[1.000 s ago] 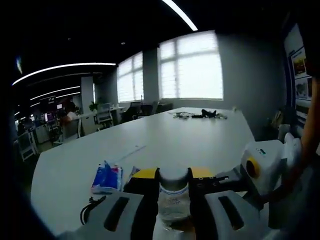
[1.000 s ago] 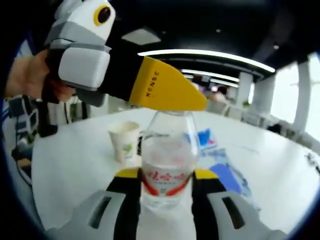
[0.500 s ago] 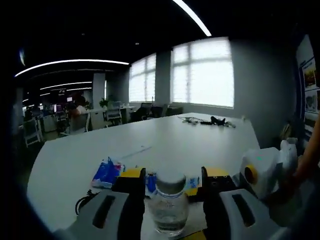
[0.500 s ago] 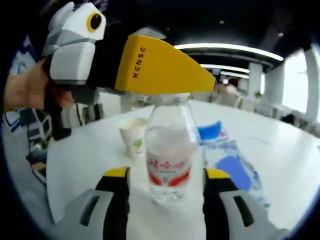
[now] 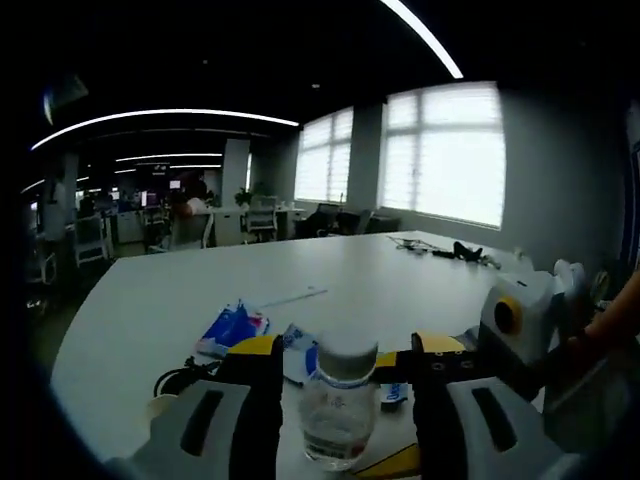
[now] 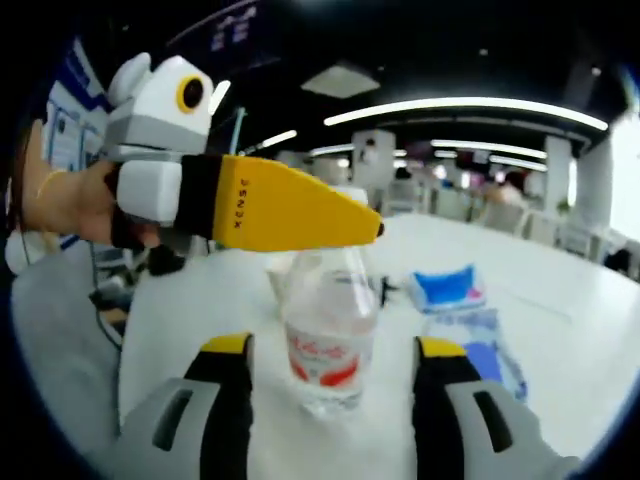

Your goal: Arrange the tabletop items into an orderly group along one side of the table until the central work area is clear of visible clutter.

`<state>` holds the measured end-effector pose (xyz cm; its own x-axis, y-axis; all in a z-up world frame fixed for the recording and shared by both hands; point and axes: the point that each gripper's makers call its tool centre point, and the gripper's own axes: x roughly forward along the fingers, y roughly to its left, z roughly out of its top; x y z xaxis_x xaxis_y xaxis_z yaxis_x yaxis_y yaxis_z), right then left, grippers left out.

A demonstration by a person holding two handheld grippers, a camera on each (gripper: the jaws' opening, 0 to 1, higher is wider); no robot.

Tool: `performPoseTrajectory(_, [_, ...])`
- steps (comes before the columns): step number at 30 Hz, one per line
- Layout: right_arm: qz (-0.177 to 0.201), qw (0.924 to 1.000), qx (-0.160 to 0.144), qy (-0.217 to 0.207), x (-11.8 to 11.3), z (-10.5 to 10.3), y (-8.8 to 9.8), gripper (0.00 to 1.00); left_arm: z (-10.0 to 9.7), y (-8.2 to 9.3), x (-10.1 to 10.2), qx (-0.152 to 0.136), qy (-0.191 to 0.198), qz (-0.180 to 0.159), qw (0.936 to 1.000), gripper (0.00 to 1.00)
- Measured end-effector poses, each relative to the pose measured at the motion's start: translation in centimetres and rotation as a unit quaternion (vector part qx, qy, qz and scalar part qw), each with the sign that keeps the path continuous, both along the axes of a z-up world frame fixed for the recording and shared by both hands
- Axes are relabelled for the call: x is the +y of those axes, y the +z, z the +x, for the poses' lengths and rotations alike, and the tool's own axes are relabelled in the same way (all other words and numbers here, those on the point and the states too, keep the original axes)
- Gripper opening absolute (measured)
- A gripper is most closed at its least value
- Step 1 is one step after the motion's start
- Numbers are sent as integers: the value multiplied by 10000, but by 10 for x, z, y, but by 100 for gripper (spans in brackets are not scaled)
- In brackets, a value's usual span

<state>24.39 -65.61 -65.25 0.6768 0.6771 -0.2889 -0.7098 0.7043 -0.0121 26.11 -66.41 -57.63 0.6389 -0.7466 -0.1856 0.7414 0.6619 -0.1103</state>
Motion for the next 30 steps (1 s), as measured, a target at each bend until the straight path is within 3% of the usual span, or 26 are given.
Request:
performPoseTrajectory(6, [-136,9985,-141,516,8,2,3,59,2,3,-2,-96,32,42,9999,39])
performPoseTrajectory(15, [45,9933,111,1152,18,2,1,57,1,1,-5,-70,-143,148,9998,28])
performPoseTrajectory(19, [14,9913,69,1312,20,4,3,51,0,0,-5,-101,-200,255,9994,25])
performPoseTrajectory(20, [-45,9886,194,1495,23,1,0,51,1,0,-4,-106,-188,262,9994,24])
performPoseTrajectory(23, [-177,9879,55,1540,24,6,1,46,3,0,-1,-104,-202,262,9994,21])
performPoseTrajectory(26, [-46,9887,39,1496,25,10,2,41,2,0,-2,-78,-276,279,9992,21])
performPoseTrajectory(30, [-117,9889,60,1481,23,9,1,40,1,0,-3,-87,-550,316,9979,21])
